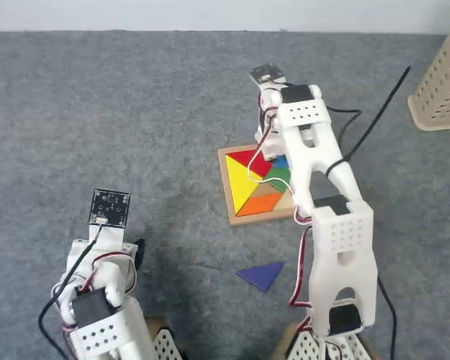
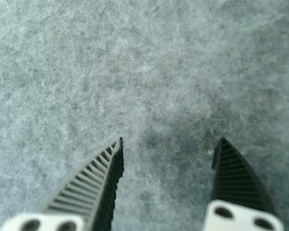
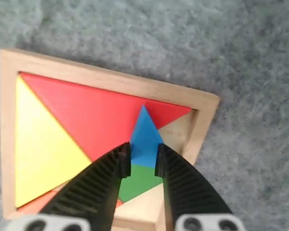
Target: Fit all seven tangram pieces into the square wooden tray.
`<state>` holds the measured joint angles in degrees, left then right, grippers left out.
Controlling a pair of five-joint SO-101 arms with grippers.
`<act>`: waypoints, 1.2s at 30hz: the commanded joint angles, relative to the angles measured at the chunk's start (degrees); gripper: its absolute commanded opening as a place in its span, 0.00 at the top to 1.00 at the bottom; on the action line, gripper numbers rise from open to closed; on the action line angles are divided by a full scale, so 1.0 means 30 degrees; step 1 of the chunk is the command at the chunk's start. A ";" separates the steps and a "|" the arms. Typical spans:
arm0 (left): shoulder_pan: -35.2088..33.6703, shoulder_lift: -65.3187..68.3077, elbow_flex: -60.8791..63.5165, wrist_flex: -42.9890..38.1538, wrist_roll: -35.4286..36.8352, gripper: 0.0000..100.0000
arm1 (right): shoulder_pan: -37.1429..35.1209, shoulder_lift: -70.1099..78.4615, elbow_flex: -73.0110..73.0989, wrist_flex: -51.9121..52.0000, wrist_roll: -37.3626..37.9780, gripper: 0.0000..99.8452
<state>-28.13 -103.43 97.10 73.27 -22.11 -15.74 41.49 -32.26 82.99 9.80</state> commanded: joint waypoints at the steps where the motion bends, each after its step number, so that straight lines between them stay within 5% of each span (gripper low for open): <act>1: -0.0088 -0.0293 -0.0161 0.0088 -0.0205 0.72 | 0.0777 -0.0132 -0.0996 -0.0308 0.0176 0.91; 36: -0.0088 -0.0293 -0.0161 0.0088 -0.0205 0.72 | 0.0718 -0.1333 -0.1026 -0.0806 -0.0908 0.91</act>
<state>-28.13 -103.43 97.10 73.27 -22.11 -14.86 39.56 -32.26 79.21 7.60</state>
